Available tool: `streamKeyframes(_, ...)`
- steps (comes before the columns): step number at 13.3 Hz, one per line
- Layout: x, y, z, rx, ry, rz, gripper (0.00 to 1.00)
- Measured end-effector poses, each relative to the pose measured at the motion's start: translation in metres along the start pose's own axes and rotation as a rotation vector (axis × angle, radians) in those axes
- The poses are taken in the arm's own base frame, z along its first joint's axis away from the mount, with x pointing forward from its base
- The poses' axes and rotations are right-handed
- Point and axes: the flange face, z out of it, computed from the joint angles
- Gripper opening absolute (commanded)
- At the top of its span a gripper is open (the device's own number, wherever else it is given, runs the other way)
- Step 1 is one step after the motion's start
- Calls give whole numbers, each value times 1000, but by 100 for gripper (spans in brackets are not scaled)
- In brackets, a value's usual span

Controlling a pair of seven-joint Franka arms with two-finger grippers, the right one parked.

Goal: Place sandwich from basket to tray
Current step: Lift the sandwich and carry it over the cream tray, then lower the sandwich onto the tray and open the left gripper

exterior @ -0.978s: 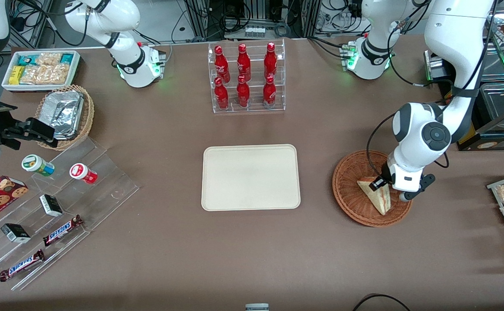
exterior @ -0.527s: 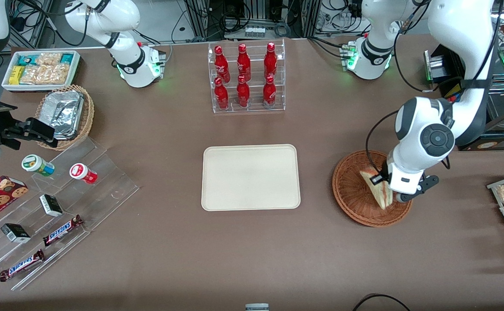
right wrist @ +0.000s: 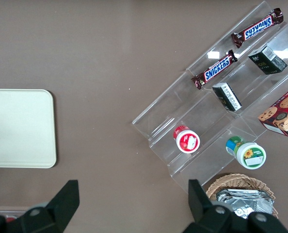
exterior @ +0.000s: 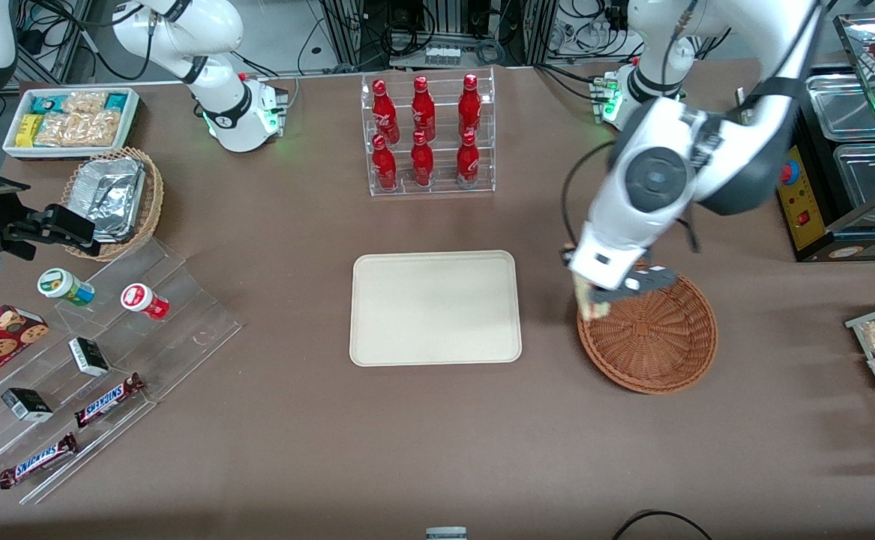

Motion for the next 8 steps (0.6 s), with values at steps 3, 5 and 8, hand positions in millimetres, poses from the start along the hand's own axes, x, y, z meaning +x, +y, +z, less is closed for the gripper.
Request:
streamKeyframes(3, -28, 72, 12, -56, 70, 78, 0)
streamKeyframes(5, -49, 132, 39, -23, 136, 71, 0)
streamKeyframes(8, -62, 203, 97, -6, 196, 59, 0)
